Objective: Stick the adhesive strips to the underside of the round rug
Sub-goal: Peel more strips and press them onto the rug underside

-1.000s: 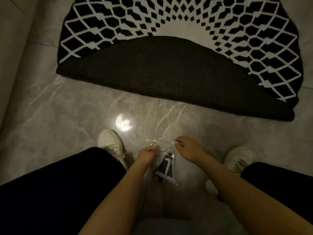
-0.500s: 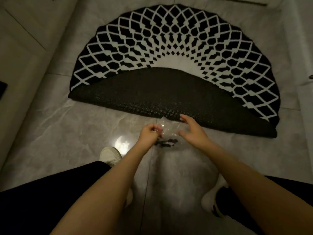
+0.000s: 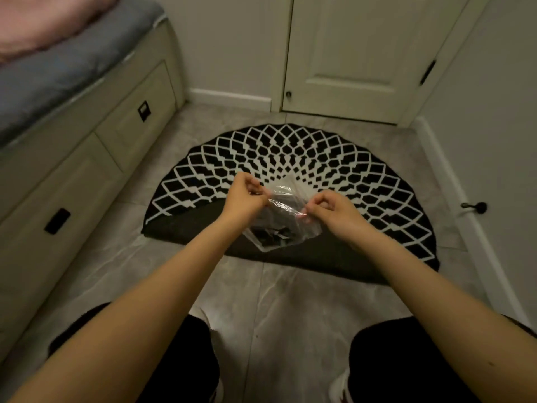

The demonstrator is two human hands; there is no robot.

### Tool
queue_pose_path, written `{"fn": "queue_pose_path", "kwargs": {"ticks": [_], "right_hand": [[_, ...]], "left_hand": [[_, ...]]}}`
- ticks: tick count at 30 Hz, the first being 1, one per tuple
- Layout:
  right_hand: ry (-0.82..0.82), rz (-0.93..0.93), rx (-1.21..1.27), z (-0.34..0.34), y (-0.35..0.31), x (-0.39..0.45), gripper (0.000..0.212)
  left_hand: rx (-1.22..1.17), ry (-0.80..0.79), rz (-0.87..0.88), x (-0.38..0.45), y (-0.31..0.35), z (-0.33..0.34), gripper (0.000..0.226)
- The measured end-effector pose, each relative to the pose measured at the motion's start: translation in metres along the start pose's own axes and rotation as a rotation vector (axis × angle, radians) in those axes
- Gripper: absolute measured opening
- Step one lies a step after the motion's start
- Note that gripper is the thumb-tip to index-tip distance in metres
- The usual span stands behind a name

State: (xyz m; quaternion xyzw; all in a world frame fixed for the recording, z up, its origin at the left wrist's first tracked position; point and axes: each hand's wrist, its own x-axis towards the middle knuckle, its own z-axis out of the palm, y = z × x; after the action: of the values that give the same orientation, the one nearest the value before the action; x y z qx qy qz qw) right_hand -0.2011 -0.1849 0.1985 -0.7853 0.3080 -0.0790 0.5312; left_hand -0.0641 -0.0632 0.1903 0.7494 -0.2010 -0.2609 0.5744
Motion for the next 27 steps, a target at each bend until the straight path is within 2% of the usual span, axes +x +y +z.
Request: {"fn": "queue_pose_path", "kwargs": {"ticks": [3, 6, 9, 11, 13, 16, 19, 22, 24, 27], "right_hand": [[0.060, -0.078, 0.086, -0.012, -0.020, -0.011, 0.009], [0.114, -0.082, 0.132, -0.023, -0.022, -0.019, 0.011], [0.138, -0.035, 0.194, -0.034, -0.023, -0.017, 0.014], [0.138, -0.010, 0.267, -0.041, -0.028, -0.016, 0.017], [0.113, -0.027, 0.349, -0.047, -0.034, -0.016, 0.019], [0.086, -0.051, 0.388, -0.057, -0.042, -0.011, 0.021], [-0.066, 0.005, 0.399, -0.080, -0.043, -0.008, 0.025], [-0.276, 0.088, 0.521, -0.098, -0.039, -0.007, 0.033], [-0.317, 0.136, 0.486, -0.097, -0.034, -0.003, 0.033], [-0.279, 0.167, 0.270, -0.086, -0.031, 0.006, 0.036]], "left_hand": [[-0.120, 0.069, -0.083, 0.000, 0.011, -0.003, 0.035], [-0.149, 0.081, -0.359, -0.013, 0.009, 0.001, 0.037], [-0.222, -0.132, -0.698, -0.027, 0.012, 0.009, 0.056], [-0.278, -0.262, -0.782, -0.024, 0.003, 0.011, 0.080], [-0.325, -0.405, -0.736, -0.016, -0.003, 0.010, 0.081], [-0.435, -0.478, -0.614, -0.008, 0.000, 0.011, 0.050], [-0.562, -0.407, -0.549, -0.004, 0.007, 0.007, 0.043], [-0.465, -0.324, -0.452, 0.001, 0.011, -0.002, 0.034], [-0.373, -0.273, -0.412, 0.003, 0.012, -0.005, 0.029], [-0.338, -0.258, -0.371, 0.005, 0.009, -0.007, 0.025]]}}
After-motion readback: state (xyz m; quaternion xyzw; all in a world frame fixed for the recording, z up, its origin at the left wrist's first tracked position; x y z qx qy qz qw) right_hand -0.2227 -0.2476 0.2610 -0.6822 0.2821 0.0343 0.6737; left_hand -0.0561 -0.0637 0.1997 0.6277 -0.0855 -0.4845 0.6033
